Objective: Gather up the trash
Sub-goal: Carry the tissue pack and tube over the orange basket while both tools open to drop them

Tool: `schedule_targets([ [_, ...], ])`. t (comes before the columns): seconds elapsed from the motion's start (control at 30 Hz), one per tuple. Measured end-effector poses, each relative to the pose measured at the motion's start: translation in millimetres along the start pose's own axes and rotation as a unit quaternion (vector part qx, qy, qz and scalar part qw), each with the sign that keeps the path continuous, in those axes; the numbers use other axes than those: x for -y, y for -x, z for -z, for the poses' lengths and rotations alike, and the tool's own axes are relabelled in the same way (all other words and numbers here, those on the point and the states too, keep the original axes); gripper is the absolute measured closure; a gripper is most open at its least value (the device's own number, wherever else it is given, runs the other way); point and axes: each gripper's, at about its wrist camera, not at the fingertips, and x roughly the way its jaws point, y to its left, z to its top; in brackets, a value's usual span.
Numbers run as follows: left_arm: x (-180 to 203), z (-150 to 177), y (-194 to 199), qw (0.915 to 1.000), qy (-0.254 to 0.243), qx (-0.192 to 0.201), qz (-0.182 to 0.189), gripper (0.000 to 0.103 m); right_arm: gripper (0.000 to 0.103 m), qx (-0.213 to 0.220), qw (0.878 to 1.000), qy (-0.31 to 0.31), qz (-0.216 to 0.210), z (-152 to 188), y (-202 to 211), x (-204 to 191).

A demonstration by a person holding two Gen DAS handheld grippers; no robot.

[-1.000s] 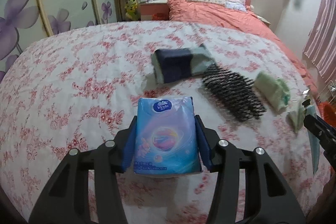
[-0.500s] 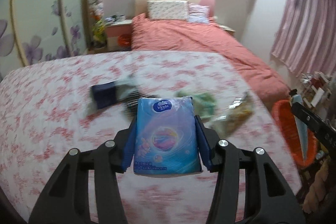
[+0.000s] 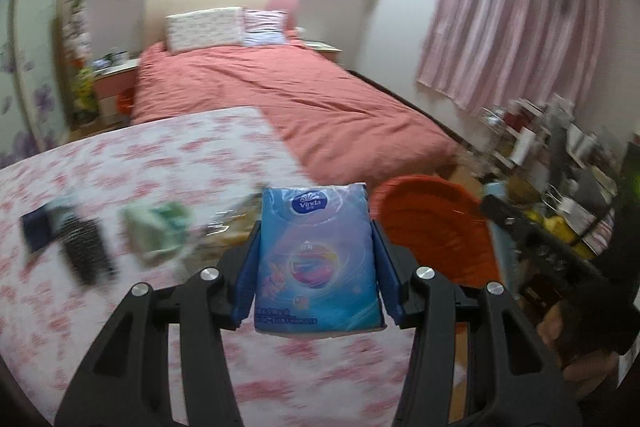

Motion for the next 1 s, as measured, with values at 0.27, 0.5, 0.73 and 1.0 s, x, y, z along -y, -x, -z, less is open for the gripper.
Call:
schedule_targets([
  [0.27,66,-7,-56,0.9973,-0.037,-0.031,0.055,0.053,0.075,0.01,0.999,-0.044,0.017,-13,-13,50],
  [0.5,102,-8,-110,0.9935,-0.051,-0.068,0.075,0.051,0.074,0.01,0.997,-0.074,0.03,-27,-29,92],
  [0.73,90,1,-127,0.9939,-0.051,-0.086,0.046,0.036,0.053,0.003,0.996,-0.08,0.04,-18,-30,105],
  [1.0,39,17,-91,0.9955,-0.059,-0.06,-0.044,0.011,0.044,-0.013,0.997,-0.045,0.055,-9,-26,76],
])
